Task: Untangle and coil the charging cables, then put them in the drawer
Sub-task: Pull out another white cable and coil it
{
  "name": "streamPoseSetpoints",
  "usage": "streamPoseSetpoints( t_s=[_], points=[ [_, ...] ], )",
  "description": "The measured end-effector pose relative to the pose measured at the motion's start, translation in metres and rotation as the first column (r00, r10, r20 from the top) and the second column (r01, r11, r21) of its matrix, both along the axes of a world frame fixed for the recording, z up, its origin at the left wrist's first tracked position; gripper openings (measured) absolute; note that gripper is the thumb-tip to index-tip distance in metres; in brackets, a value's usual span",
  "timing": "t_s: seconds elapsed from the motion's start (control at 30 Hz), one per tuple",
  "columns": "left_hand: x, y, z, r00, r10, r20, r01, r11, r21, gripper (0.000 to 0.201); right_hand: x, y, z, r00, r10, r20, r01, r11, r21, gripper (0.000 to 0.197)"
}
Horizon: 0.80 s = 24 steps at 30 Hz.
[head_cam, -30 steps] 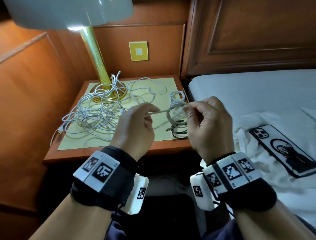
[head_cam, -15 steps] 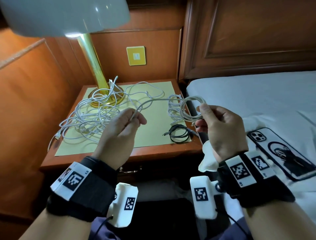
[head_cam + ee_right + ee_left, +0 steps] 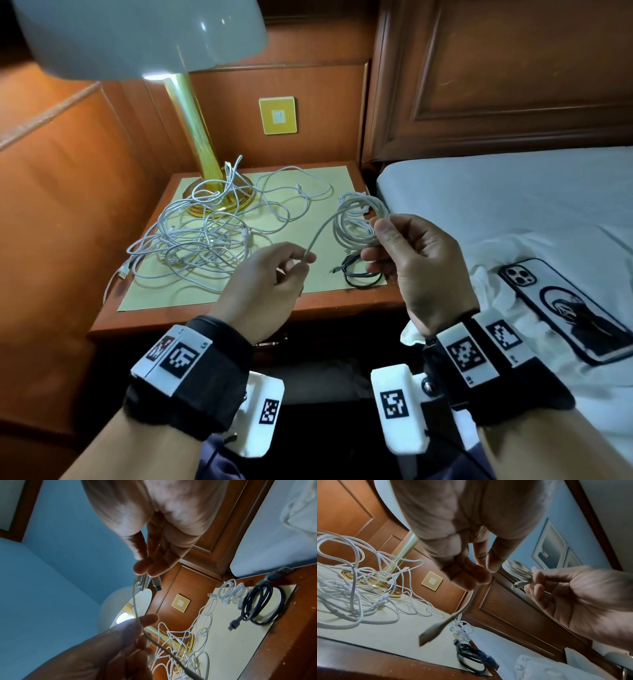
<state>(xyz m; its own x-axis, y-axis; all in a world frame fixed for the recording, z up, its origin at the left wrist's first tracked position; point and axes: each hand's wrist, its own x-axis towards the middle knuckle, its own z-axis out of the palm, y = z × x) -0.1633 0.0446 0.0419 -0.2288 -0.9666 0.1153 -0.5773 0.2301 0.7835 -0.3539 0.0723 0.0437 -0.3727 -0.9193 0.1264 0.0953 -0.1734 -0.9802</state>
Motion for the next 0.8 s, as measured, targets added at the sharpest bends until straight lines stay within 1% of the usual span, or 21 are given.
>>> streamPoseSetpoints(
  t_s=[0.07,0.17,0.23,0.3,0.37,0.43,0.47,0.5,0.57,0.63,0.73,0.8],
  points=[
    [-0.002,0.002,0.0,0.997,0.009,-0.073,-0.006,0.999,0.045,0.019,0.002,0.0,0.0,1.0,0.006,0.009,-0.006,1.0,0.006,0.009],
    [-0.004,0.0,-0.003,0.984,0.073,-0.161,-0.062,0.996,0.07,0.021,0.005,0.001,0.001,0.998,0.048,0.044,-0.048,0.999,0.007,0.008],
    [-0.006,0.0,-0.003,0.963,0.107,-0.249,-0.089,0.993,0.083,0.022,0.008,0.002,0.002,0.993,0.097,0.064,-0.098,0.995,0.011,0.009],
    [-0.01,0.001,0.0,0.937,0.113,-0.331,-0.087,0.992,0.093,0.025,0.011,0.003,0.001,0.987,0.142,0.072,-0.144,0.989,0.029,0.011],
    [-0.012,0.003,0.005,0.892,0.104,-0.44,-0.055,0.991,0.124,0.027,0.012,0.004,-0.001,0.984,0.175,0.036,-0.176,0.983,0.049,0.012],
    [-0.012,0.004,0.009,0.846,0.084,-0.526,-0.005,0.989,0.15,0.027,0.012,0.004,-0.002,0.98,0.194,-0.033,-0.191,0.979,0.068,0.014],
    [-0.011,0.005,0.01,0.844,0.064,-0.533,0.009,0.991,0.134,0.027,0.012,0.004,-0.002,0.978,0.198,-0.071,-0.192,0.978,0.077,0.015],
    [-0.01,0.005,0.01,0.859,0.035,-0.511,0.015,0.995,0.095,0.028,0.012,0.005,-0.002,0.975,0.196,-0.105,-0.188,0.979,0.085,0.016],
    [-0.009,0.006,0.007,0.912,-0.009,-0.41,0.001,1.0,-0.018,0.04,0.013,0.005,-0.001,0.97,0.183,-0.16,-0.17,0.981,0.09,0.015],
    [-0.01,0.006,0.005,0.934,-0.002,-0.358,-0.032,0.995,-0.091,0.036,0.013,0.006,-0.001,0.965,0.166,-0.203,-0.149,0.984,0.098,0.014],
    [-0.014,0.006,0.005,0.938,0.019,-0.346,-0.062,0.991,-0.114,0.025,0.015,0.006,-0.001,0.959,0.15,-0.242,-0.124,0.985,0.12,0.014],
    [-0.016,0.007,0.005,0.938,0.037,-0.346,-0.088,0.987,-0.133,0.024,0.015,0.006,0.0,0.956,0.142,-0.258,-0.111,0.985,0.131,0.015]
  ],
)
